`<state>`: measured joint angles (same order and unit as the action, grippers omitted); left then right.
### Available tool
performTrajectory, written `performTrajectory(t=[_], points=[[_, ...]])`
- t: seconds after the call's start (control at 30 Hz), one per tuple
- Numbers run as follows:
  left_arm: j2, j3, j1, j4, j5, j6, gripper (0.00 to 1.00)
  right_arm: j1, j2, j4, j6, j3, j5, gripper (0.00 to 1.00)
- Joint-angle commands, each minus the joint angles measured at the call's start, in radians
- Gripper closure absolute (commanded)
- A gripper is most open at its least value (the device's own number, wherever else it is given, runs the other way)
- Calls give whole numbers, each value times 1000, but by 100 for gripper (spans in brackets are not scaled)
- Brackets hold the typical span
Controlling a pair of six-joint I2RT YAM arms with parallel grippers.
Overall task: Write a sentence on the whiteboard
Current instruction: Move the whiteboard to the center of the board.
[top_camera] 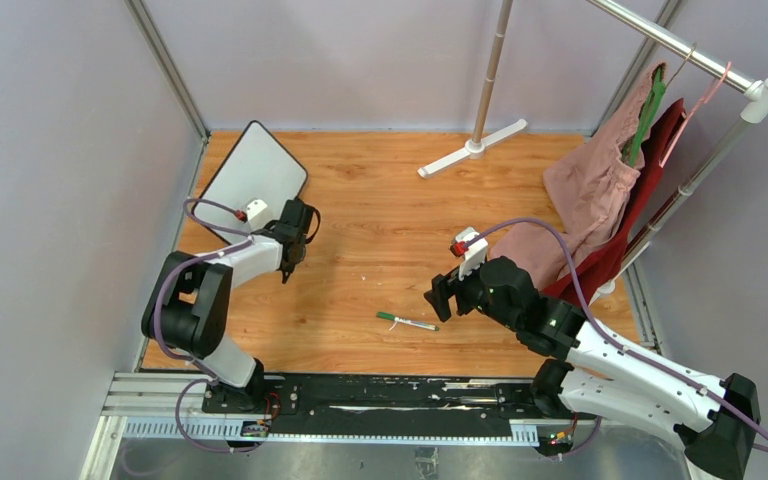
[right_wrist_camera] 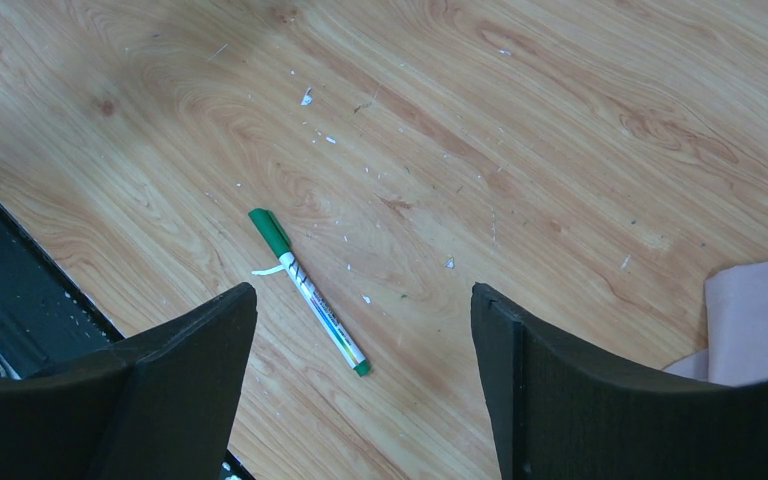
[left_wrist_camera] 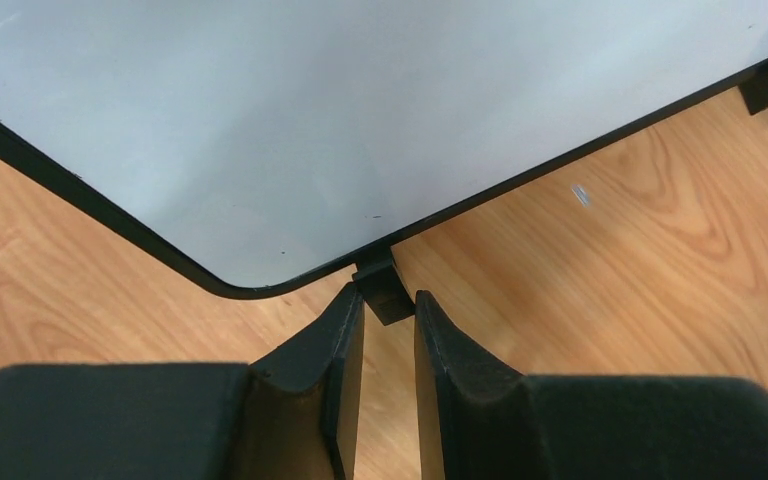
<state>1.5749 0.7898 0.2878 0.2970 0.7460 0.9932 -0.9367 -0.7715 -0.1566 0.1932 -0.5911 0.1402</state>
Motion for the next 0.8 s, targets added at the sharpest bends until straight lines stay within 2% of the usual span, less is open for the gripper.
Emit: performTrajectory(t=[0.0,0.23,0.33,0.47,0.77], points=[[-28,-33,59,-125,-88,-163,100,-14,1,-2,-10,6,17,19],[-7,-50,147,-222,-184,-291,100,-13,9,-24,0,1,13,19],[-5,-64,181,-333,-310,-390,100,-13,26,-36,7,7,21,19],[21,-28,229,-340,-359,-479,100,-13,47,-54,16,14,31,19],[26,-48,256,-336,-512,-595,100,-13,78,-81,29,26,42,19]])
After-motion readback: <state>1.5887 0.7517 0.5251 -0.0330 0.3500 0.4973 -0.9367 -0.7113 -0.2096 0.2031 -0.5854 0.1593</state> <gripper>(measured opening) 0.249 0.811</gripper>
